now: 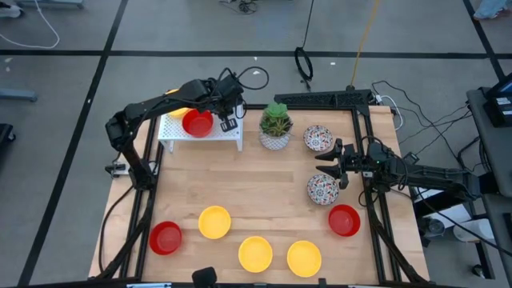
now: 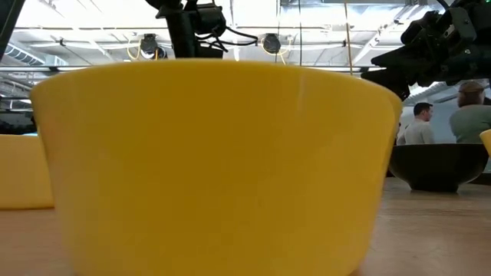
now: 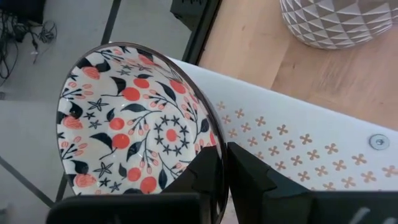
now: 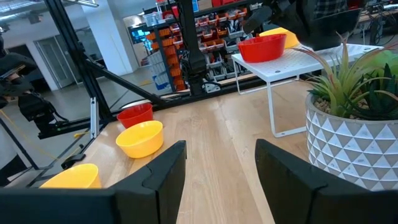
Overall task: Pick & Place Mini bowls
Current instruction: Put the patterned bowl on the shelf, then stack the yellow bowl on top of the other yellow bowl on the shelf
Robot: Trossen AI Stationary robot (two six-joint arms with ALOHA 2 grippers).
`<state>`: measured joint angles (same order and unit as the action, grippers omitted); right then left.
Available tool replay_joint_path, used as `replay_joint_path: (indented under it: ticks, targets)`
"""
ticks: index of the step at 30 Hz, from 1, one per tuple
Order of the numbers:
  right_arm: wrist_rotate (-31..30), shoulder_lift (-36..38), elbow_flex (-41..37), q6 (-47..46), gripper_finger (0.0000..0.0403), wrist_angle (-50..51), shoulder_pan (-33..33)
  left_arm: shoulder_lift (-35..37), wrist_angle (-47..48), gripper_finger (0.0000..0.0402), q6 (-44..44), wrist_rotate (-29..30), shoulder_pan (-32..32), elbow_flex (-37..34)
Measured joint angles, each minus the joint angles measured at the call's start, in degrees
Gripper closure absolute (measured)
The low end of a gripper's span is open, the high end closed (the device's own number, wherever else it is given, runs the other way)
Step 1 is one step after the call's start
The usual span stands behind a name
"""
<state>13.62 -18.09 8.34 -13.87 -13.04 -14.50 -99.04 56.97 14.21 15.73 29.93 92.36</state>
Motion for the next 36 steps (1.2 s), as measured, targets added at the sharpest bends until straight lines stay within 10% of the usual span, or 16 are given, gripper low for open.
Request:
replay_joint_path:
  ticks: [36]
  targets:
    - [-0.02, 0.02, 0.0, 0.0, 0.022, 0.02, 0.0, 8.32, 0.76, 0.0254, -10.0, -4.39, -8.04, 0.11]
